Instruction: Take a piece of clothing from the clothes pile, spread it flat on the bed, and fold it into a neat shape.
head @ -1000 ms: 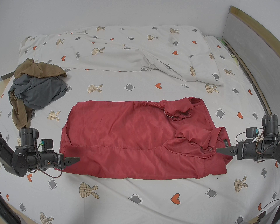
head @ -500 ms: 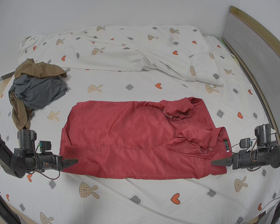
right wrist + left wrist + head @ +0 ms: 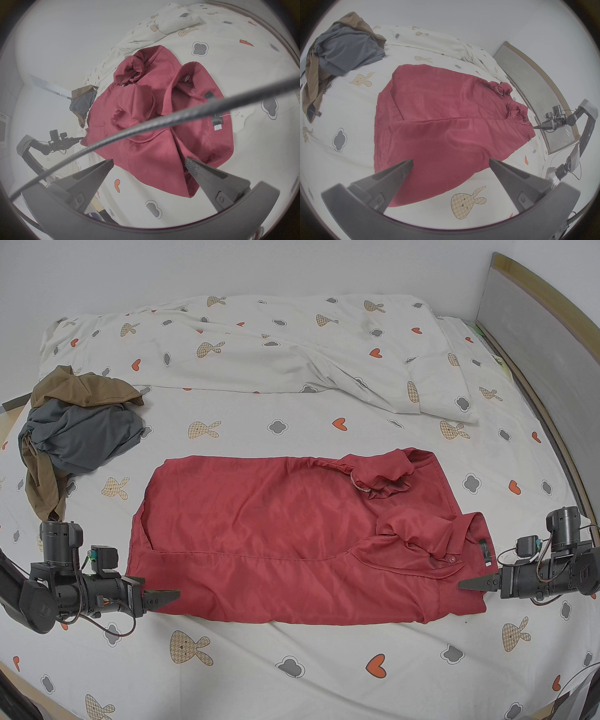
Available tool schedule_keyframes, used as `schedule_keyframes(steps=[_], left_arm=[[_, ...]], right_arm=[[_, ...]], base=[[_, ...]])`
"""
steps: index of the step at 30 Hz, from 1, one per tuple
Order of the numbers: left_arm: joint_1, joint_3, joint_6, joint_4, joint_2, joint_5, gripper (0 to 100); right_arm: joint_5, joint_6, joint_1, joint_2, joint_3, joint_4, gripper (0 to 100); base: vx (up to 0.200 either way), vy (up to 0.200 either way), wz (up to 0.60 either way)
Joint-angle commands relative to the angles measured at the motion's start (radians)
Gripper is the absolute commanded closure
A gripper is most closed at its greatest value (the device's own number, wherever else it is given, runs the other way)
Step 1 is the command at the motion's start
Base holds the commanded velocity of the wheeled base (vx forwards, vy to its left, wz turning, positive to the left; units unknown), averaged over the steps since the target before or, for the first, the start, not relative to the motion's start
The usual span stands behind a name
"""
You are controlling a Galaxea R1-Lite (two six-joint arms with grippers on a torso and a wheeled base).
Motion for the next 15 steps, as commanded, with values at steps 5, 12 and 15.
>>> schedule_keyframes(steps=[5,12,15], left_arm=[[-0.015,-0.003,0.002,-0.004,0.088,0.002,0],[-0.015,0.007,0.002,-0.064,0.134,0.004,0],[-0.014,0.012,0.002,-0.075,0.145,0.006,0]], right_arm=[[0.002,-0.002,0.003,0.047,-0.005,0.000,0],[0.020,0.000,0.006,0.041,0.003,0.000,0],[0.066,0.000,-0.005,0.036,0.005,0.000,100]], base=[[0.000,0.000,0.00],[0.000,0.000,0.00],[0.000,0.000,0.00]])
